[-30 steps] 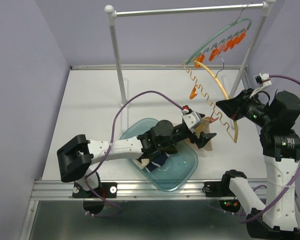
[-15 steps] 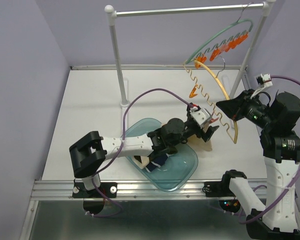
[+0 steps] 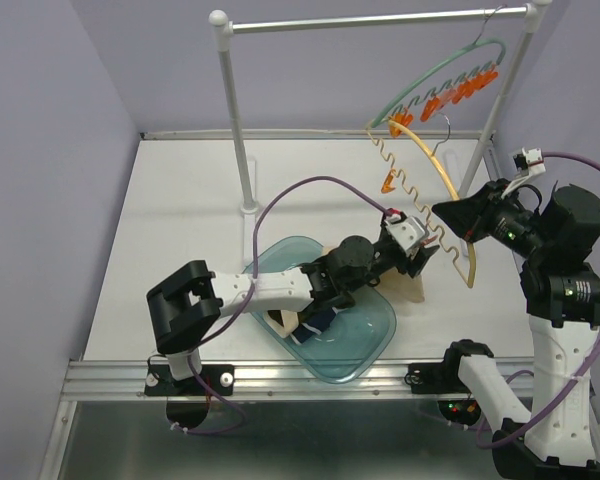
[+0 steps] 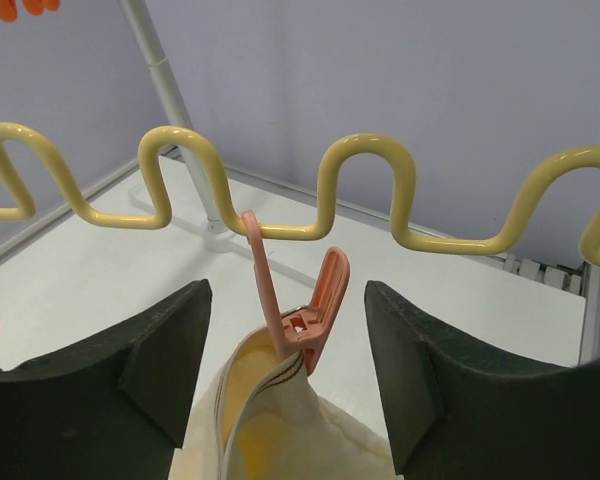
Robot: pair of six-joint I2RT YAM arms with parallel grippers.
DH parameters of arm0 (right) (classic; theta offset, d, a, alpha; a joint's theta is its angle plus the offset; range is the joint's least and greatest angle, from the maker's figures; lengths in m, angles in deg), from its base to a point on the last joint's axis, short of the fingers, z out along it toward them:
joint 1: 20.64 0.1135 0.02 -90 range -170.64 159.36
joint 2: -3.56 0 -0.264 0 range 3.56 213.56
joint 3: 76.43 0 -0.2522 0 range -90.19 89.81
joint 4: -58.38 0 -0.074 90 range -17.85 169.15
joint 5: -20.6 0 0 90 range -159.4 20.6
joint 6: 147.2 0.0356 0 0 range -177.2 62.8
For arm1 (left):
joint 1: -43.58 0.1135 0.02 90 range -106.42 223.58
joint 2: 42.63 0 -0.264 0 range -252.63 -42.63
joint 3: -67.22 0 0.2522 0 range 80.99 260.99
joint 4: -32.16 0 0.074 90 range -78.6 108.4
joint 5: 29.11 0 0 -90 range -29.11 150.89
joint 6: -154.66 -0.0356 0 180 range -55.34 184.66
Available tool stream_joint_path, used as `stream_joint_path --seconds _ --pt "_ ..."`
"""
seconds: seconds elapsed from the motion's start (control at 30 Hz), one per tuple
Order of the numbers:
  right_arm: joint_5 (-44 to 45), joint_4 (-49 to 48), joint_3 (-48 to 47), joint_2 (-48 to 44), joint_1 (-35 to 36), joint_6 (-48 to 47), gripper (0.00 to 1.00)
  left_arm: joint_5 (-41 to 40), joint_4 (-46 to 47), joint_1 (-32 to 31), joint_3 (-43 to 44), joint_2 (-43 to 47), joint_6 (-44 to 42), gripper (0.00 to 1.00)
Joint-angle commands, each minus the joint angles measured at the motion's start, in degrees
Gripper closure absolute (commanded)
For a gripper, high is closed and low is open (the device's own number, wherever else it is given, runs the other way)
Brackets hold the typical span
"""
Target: Remove the underwear clipped to the hanger
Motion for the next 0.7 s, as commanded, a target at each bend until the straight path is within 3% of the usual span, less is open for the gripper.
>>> stream_joint_path --seconds 0.0,0.1,0.13,0.27,0.33,0.37,0.4,0.43,0.5,0.67 --pt "-0.2 -5.89 -0.6 -0.92 -0.08 0.28 0.99 1.57 4.8 -0.43 3.82 0.54 -1.28 0.45" --pt "-0.2 -5.8 -0.6 -0.92 -0.08 0.19 0.99 1.92 5.33 -0.43 3.56 0.72 -1.19 0.78" --pt "-0.2 -5.8 -0.42 -1.01 -0.08 0.19 0.99 2.01 5.68 -0.43 3.29 0.89 -1.19 1.0" --pt "-0.03 -5.8 -0.33 -1.1 -0.08 -0.07 0.99 2.01 5.95 -0.43 2.24 1.68 -0.93 1.0" --pt "0.06 -5.72 -0.25 -1.18 -0.08 -0.16 0.99 2.1 6.04 -0.43 1.27 2.56 -0.58 0.8" --pt "0.15 -5.63 -0.25 -1.18 -0.08 -0.34 1.0 2.01 6.04 -0.43 0.4 3.17 -0.14 0.63" --pt "0.24 -5.63 -0.25 -1.27 -0.08 -0.51 0.99 1.92 6.21 -0.43 0.39 3.18 0.21 0.63" --pt "0.41 -5.54 -0.25 -1.27 -0.08 -0.6 0.99 1.66 6.39 -0.43 -0.74 3.96 0.48 0.49" --pt "0.94 -5.19 -0.25 -1.36 -0.08 -1.39 0.99 1.4 6.48 -0.43 -2.59 4.93 1.0 0.39" --pt "3.57 -1.15 -1.12 -1.97 -0.08 -5.69 0.99 -0.01 6.65 -0.52 -7.51 10.03 1.18 0.29"
